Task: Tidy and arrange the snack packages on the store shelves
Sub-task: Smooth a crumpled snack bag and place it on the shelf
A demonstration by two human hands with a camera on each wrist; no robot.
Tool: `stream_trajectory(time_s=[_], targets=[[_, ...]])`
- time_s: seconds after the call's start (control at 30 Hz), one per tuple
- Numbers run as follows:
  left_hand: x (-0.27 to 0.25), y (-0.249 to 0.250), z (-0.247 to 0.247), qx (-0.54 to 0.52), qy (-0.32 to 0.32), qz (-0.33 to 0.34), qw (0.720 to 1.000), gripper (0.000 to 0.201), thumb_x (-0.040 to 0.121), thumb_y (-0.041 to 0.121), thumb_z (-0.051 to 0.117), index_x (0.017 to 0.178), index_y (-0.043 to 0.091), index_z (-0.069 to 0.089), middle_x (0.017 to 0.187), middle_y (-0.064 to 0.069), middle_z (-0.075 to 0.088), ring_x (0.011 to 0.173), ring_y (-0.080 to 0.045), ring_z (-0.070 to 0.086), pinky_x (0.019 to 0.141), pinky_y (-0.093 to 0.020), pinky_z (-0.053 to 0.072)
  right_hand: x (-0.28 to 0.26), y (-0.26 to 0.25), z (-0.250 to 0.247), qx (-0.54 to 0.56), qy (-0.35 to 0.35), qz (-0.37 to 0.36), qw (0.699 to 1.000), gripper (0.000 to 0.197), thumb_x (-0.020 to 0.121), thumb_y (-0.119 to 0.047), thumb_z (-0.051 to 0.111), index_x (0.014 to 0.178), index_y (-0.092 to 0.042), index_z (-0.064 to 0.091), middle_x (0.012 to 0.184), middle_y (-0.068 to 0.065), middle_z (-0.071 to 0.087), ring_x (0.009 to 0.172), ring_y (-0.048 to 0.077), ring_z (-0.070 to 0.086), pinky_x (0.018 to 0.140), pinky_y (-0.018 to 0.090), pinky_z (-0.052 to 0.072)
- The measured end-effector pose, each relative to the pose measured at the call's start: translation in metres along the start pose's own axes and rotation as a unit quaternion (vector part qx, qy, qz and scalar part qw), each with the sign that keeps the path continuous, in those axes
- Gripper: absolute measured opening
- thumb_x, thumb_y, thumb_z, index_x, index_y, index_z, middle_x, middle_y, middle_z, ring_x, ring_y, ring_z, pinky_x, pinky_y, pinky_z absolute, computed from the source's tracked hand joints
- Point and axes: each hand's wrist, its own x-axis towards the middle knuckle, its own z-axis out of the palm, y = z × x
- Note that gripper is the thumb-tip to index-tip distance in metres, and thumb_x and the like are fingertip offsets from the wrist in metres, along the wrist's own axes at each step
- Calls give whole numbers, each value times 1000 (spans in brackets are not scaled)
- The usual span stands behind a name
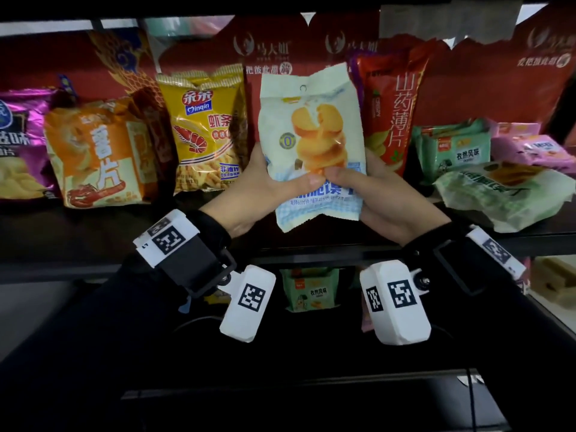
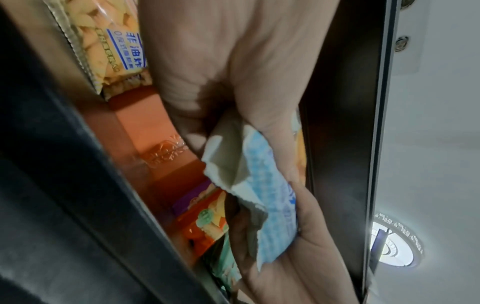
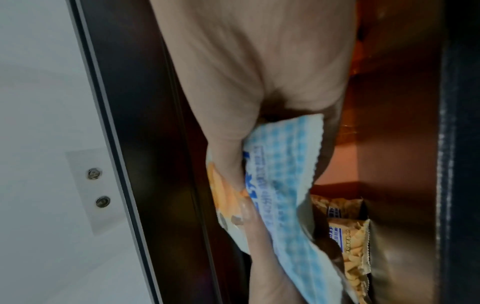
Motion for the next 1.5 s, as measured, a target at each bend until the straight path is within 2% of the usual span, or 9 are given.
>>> stream_trajectory(time_s=[0.17, 0.33, 0.43, 0.6, 0.73, 0.9, 1.07, 1.33, 1.5], targets=[[3, 10, 8, 107, 45, 80, 990, 107, 59, 10, 91, 142, 16, 23, 120, 13, 52, 108, 3, 58, 98, -24, 49, 3, 1, 5, -4, 50, 53, 997, 73, 77, -28, 67, 141, -27, 32, 129, -7, 60, 116, 16, 59, 100, 58, 39], [-6, 22, 18, 135, -37, 104, 985, 118, 61, 17, 86, 151, 29, 12, 132, 11, 50, 113, -8, 60, 93, -31, 53, 1, -10, 11, 133, -5, 49, 990, 73, 75, -49, 59, 141, -27, 39, 131, 1, 60, 115, 25, 61, 81, 53, 54], [-8, 22, 12, 201, -12, 79, 976, 108, 68, 6, 80, 151, 28, 14, 112, 23, 54, 101, -10, 64, 82, -23, 55, -1, -12, 7, 85, 58, 34, 994, 60, 86, -43, 60, 141, -32, 38, 132, -7, 59, 117, 18, 59, 92, 56, 46], [-14, 23, 2, 344, -27, 117, 931, 102, 70, 6, 78, 150, 30, 20, 124, 5, 60, 98, -16, 63, 82, -28, 50, 3, -15, -1, -45, 216, -151, 964, 43, 91, -19, 62, 133, -17, 50, 118, -6, 60, 94, -7, 61, 82, 14, 48], [-20, 21, -6, 329, -71, 53, 940, 110, 66, 23, 87, 151, 34, 17, 131, 5, 57, 113, -13, 58, 98, -29, 47, 6, -11, -11, -52, 231, -134, 962, 9, 91, -10, 61, 92, -13, 69, 89, 0, 68, 81, 8, 60, 80, 23, 48], [-33, 16, -36, 286, -129, -13, 949, 61, 75, 35, 78, 129, 45, 52, 114, 36, 60, 109, 14, 54, 86, 1, 37, 0, 1, -22, 17, 237, -123, 964, 13, 90, -4, 59, 99, -14, 63, 91, 3, 66, 87, 13, 61, 96, 35, 47], [-41, 3, -38, 217, -141, -19, 966, 45, 83, 19, 71, 125, 35, 61, 121, 32, 59, 106, 16, 55, 93, -5, 41, -4, 11, -16, 87, 234, -135, 959, 20, 94, 6, 47, 100, -11, 57, 103, 7, 62, 99, 16, 58, 104, 36, 41], [-20, 12, -39, 65, 131, 63, 987, 22, 95, 22, 59, 91, 2, 68, 63, 6, 67, 48, 1, 54, 47, -13, 42, -1, 7, -20, 58, 194, -99, 974, 9, 96, -11, 53, 97, -13, 62, 95, 3, 69, 91, 15, 66, 77, 28, 55], [-6, 20, -45, -32, 130, -3, 991, 33, 89, 41, 63, 75, 12, 64, 75, 3, 67, 48, -2, 45, 54, -14, 38, 7, 11, -21, -44, 240, -35, 969, 14, 92, -5, 56, 99, -9, 67, 92, 3, 70, 81, 14, 65, 74, 28, 53]])
